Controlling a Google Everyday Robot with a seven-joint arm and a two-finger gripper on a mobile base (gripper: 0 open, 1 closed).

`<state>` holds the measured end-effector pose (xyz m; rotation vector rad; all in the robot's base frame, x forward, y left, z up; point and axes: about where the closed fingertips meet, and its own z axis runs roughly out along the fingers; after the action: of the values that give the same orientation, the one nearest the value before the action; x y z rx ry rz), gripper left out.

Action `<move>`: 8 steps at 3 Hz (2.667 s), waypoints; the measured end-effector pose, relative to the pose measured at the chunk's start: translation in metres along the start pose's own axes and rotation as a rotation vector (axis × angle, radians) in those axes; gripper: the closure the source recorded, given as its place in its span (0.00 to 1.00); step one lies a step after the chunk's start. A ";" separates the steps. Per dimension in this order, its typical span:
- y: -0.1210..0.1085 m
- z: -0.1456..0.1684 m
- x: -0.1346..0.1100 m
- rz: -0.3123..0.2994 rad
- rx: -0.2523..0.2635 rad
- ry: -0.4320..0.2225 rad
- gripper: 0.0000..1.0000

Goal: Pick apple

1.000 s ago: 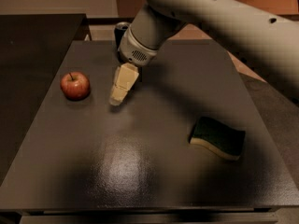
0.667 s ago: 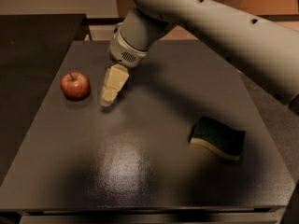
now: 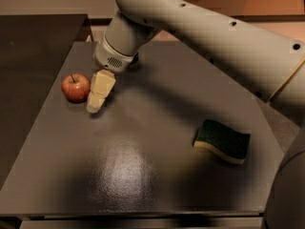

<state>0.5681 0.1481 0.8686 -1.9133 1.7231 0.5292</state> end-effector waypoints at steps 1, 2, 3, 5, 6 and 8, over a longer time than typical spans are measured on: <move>-0.001 0.015 -0.009 -0.016 -0.022 -0.011 0.00; -0.005 0.026 -0.015 -0.029 -0.034 -0.017 0.00; -0.009 0.032 -0.021 -0.027 -0.052 -0.017 0.18; -0.012 0.022 -0.027 -0.025 -0.073 -0.020 0.64; -0.012 0.005 -0.028 -0.025 -0.069 -0.026 0.88; -0.001 -0.048 -0.049 -0.076 -0.105 -0.042 1.00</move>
Offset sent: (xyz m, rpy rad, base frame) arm 0.0103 0.0406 -0.0146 0.0178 0.0102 0.0609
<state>0.5611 0.1581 0.9366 -2.0166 1.6190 0.6375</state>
